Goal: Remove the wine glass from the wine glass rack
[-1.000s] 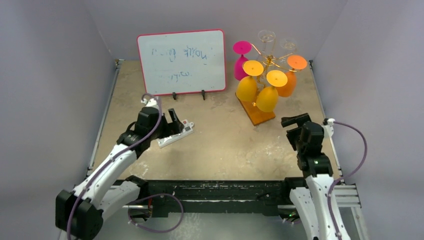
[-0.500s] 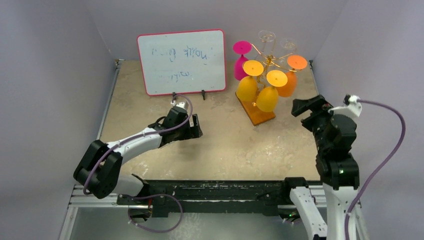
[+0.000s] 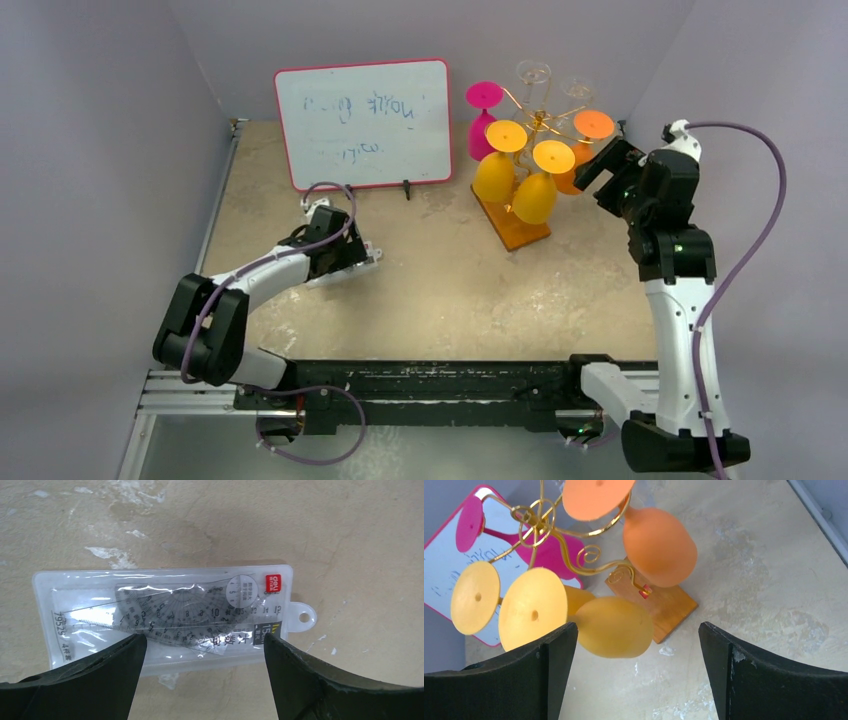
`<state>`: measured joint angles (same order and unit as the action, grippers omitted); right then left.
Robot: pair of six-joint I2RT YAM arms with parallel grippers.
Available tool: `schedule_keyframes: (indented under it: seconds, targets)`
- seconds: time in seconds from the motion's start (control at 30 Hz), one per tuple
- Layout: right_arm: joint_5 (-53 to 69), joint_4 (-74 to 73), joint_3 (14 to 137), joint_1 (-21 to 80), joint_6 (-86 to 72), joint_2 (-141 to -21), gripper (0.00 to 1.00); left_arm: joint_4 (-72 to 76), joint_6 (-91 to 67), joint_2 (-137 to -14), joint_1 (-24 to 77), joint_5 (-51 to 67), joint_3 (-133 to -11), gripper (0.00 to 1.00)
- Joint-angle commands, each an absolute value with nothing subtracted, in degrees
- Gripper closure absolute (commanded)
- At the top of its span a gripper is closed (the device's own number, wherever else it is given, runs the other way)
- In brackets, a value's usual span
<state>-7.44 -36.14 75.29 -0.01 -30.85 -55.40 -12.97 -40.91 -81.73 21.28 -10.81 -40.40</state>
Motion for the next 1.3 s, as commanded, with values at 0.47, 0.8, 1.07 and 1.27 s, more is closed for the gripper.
schedule_keyframes:
  seconds: [0.47,0.8,1.07,1.27]
  targets:
    - [21.69,-23.54,73.09,-9.84,-36.64,-52.04,0.07,-4.35,-43.3,-67.62,20.51,2.52,-37.22,0.09]
    - [31.62,-15.87,68.73,-9.84,-41.71,-53.95,0.2,-11.15,-39.75,-66.89,30.5,-1.09,-43.8,0.08]
    - [28.96,-12.44,66.39,-9.84,-43.77,-56.36,0.36,-24.71,-35.22,-50.58,30.49,-18.26,-45.56,0.01]
    - [28.16,-7.96,63.79,-9.84,-45.15,-57.7,0.48,-29.6,-33.78,-41.88,30.41,-35.93,-45.15,0.0]
